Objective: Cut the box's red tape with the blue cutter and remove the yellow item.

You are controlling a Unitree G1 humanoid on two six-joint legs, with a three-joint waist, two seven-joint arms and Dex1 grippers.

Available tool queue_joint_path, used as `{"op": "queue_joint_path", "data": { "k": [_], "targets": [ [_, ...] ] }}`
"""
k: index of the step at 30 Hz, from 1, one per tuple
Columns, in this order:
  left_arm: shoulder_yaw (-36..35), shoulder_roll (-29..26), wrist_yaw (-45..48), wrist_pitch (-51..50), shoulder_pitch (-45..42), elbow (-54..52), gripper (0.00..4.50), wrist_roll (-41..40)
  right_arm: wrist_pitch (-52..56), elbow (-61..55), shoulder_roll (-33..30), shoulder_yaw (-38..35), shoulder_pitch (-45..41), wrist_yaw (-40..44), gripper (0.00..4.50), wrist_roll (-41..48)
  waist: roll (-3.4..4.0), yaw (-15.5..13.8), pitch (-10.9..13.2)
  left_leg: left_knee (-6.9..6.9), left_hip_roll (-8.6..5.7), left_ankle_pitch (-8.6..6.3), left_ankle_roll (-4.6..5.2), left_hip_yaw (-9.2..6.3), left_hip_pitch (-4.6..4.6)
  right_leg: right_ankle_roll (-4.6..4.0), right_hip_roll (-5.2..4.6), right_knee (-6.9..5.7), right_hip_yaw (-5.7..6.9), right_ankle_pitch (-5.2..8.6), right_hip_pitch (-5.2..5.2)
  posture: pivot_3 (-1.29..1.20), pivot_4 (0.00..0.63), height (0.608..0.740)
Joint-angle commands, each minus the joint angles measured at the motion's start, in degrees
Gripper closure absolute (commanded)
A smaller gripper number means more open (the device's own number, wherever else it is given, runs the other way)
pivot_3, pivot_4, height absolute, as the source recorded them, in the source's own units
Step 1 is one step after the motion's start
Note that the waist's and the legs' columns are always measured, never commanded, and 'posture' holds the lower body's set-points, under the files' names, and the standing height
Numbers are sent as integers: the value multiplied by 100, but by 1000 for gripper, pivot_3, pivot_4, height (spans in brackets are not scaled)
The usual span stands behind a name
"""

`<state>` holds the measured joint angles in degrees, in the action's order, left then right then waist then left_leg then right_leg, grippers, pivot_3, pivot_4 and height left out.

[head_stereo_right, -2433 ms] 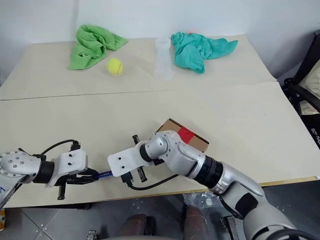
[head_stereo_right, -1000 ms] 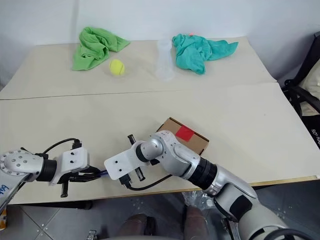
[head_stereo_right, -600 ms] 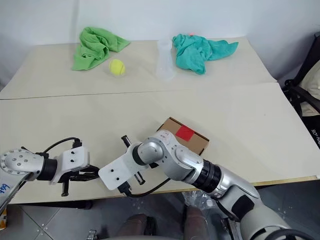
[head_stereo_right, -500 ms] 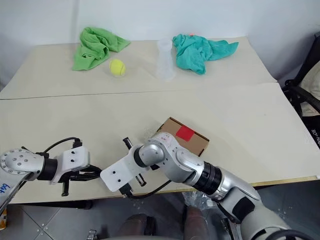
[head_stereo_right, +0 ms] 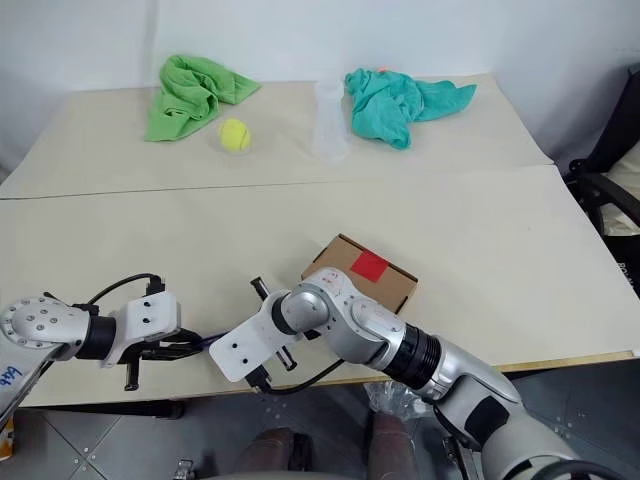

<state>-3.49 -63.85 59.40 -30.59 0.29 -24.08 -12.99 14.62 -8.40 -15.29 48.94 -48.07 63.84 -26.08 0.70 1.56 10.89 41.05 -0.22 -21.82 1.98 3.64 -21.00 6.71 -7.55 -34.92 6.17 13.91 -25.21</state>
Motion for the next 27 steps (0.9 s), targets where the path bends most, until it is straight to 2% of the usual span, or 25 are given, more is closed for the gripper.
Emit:
{"op": "queue_joint_path", "data": {
  "k": [1, 11, 27],
  "targets": [
    [115, 58, -70, -26, 35, -17, 4092, 96, -1, -189, 39, -255, -140, -83, 4485, -131, 0, 0, 0, 0, 0, 0, 0, 0, 0, 0, 0, 0, 0, 0, 0, 0, 150, 740],
    [131, 70, -84, -34, 20, -19, 4092, 91, -164, -53, 28, -384, -250, -196, 4485, -277, 0, 0, 0, -2, -1, 0, 0, -1, -1, 0, -1, 1, 0, 0, -1, 0, 150, 740],
    [152, 84, -102, -96, -20, -42, 4092, 87, -267, -88, 42, -241, 94, -18, 4485, -257, 0, -1, 0, -1, -1, 0, 1, -1, -2, -1, -1, 1, 0, 0, -2, 0, 150, 740]
  ]
}}
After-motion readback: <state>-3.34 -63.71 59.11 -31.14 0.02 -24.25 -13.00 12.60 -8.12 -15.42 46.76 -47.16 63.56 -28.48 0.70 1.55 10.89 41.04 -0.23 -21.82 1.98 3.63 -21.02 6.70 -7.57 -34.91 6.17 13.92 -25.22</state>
